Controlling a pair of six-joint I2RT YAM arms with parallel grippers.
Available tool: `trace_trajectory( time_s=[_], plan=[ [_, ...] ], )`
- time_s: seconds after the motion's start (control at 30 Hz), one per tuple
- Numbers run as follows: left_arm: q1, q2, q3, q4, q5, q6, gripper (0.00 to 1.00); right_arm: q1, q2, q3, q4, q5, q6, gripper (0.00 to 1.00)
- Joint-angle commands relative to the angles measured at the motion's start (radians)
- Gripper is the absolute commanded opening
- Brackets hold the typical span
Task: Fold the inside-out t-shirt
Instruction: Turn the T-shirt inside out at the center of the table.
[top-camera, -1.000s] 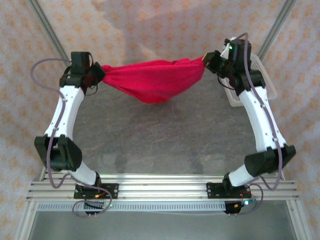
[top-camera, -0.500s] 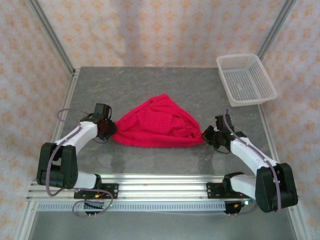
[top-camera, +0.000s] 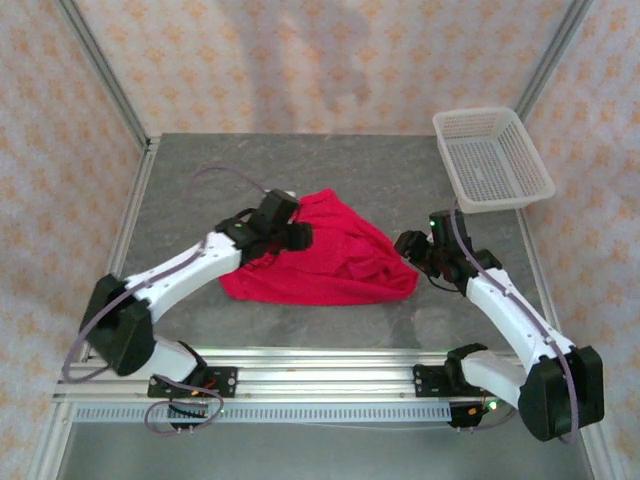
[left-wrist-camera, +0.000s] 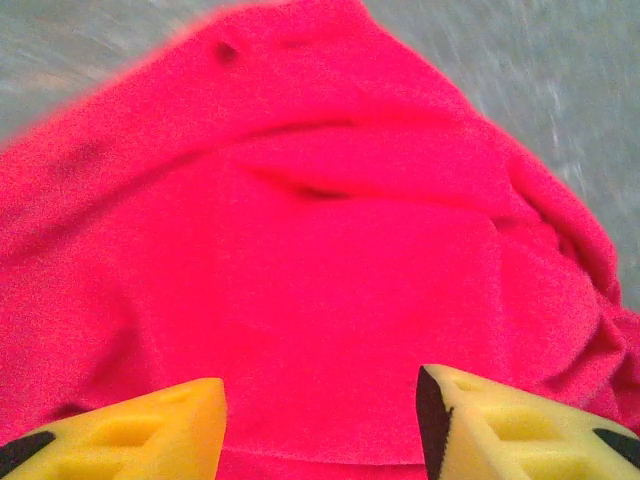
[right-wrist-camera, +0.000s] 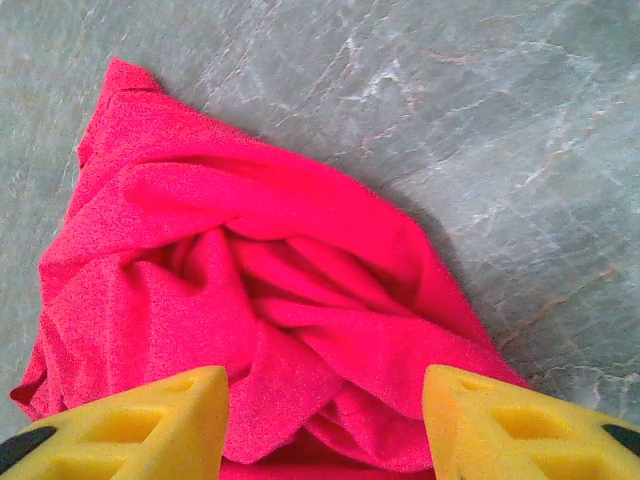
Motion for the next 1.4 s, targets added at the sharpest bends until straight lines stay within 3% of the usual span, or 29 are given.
trace_trajectory(
  time_s=[0.0,0.2,0.43,0.53,0.57,0.6,0.73,0.77,0.87,0.9,1.07,1.2,1.37],
  plan=[
    [-0.049,0.128,0.039,0.032,0.094,0.029,0.57,0.026,0.036,0.028,-0.050,0.038,-0.016,0.53],
    [-0.094,0.276,0.102,0.113,0.161,-0.033,0.63,0.068,0.088,0.047,-0.037,0.013,-0.012,0.54],
    [-0.122,0.403,0.193,0.092,0.151,-0.045,0.60,0.107,0.181,0.021,0.017,-0.022,0.007,0.55],
    [-0.121,0.414,0.224,0.070,0.142,-0.039,0.16,0.111,0.236,0.012,0.098,-0.052,0.031,0.55],
    [-0.122,0.419,0.247,0.044,0.134,-0.031,0.04,0.112,0.259,0.014,0.131,-0.064,0.044,0.55],
    [-0.122,0.419,0.276,0.010,0.123,-0.021,0.00,0.115,0.285,0.023,0.162,-0.077,0.056,0.55],
    [-0.115,0.394,0.389,-0.113,0.079,0.019,0.00,0.121,0.402,0.082,0.258,-0.081,0.117,0.53],
    [-0.110,0.382,0.419,-0.148,0.071,0.025,0.00,0.121,0.431,0.104,0.273,-0.080,0.134,0.45],
    [-0.077,0.340,0.513,-0.246,0.035,0.040,0.00,0.119,0.476,0.178,0.235,-0.065,0.143,0.04],
    [-0.054,0.327,0.549,-0.280,0.024,0.047,0.00,0.119,0.468,0.211,0.183,-0.046,0.121,0.00],
    [0.102,0.262,0.661,-0.357,-0.008,0.067,0.00,0.086,0.339,0.318,-0.076,0.088,-0.014,0.00],
    [0.211,0.230,0.655,-0.367,-0.008,0.079,0.00,0.005,0.194,0.318,-0.187,0.120,-0.071,0.00],
    [0.265,0.198,0.597,-0.334,0.021,0.071,0.00,-0.076,0.083,0.321,-0.244,0.125,-0.101,0.00]
  ],
)
